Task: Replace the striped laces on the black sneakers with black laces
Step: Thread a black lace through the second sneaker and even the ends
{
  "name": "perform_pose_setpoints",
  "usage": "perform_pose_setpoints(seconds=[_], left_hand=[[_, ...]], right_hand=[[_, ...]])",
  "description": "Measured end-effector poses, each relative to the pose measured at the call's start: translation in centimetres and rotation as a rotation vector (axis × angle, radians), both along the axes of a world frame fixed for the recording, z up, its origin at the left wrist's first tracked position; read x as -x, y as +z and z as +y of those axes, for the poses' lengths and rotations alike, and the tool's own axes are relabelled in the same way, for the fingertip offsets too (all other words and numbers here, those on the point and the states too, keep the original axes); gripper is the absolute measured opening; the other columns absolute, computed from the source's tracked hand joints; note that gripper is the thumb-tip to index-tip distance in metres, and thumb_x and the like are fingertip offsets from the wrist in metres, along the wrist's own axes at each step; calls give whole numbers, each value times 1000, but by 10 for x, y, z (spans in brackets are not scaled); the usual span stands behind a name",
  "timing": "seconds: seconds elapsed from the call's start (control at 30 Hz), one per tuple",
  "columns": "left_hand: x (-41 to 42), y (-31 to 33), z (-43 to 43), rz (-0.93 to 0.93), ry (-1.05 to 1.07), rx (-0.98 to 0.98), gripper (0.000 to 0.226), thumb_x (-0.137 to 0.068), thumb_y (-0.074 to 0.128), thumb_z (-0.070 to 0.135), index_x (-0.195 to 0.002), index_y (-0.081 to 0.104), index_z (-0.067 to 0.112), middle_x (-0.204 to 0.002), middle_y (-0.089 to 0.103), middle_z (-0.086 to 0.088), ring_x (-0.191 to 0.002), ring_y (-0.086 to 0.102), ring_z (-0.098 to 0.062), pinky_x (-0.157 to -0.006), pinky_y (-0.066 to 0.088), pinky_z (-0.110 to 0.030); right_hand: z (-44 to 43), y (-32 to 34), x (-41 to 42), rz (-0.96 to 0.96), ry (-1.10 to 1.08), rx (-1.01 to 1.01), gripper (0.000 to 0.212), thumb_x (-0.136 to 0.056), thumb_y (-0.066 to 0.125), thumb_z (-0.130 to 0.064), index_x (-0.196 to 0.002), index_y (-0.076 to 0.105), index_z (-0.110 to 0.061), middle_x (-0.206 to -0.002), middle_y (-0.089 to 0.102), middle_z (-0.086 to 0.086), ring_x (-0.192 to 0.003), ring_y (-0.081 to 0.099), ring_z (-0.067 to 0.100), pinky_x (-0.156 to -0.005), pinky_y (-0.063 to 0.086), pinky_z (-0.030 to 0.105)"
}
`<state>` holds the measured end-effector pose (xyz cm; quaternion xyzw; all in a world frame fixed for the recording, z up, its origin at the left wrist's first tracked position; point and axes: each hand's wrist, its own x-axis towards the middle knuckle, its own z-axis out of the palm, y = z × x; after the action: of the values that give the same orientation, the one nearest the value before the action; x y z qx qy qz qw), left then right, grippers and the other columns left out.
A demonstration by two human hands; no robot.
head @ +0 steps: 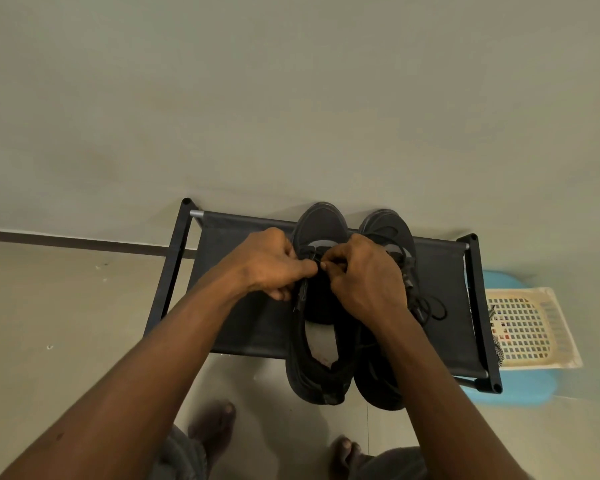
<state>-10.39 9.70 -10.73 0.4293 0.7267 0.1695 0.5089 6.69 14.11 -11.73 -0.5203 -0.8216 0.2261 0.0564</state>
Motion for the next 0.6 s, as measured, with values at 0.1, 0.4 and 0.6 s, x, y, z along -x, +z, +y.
perform_pose_setpoints(seconds=[0.1,0.4,0.6], left_hand=[[1,1,0,4,-5,0,32,-92,76,32,-90,74,1,-73,78,-8,-69,78,-22,-74,67,-39],[2,0,2,28,-44,-6,32,-93,75,34,-92,74,2,-76,78,-9,-71,78,-21,-75,66,-38],[4,0,2,42,-80,-18,31,-92,76,31,-91,74,1,-75,78,-10,-70,78,-21,-74,66,-37]], right_hand=[[-1,2,-2,-20,67,-7,19,-98,64,-34,-109,77,-26,-107,60,-1,-100,60,19,-75,39,27],[-5,0,6,7,-82,-27,12,-95,64,-33,-95,75,-26,-103,66,-1,-92,65,20,-69,39,27],[0,-8,3,75,-40,31,11,-96,65,-30,-98,75,-25,-99,57,-4,-95,59,18,-76,44,32]])
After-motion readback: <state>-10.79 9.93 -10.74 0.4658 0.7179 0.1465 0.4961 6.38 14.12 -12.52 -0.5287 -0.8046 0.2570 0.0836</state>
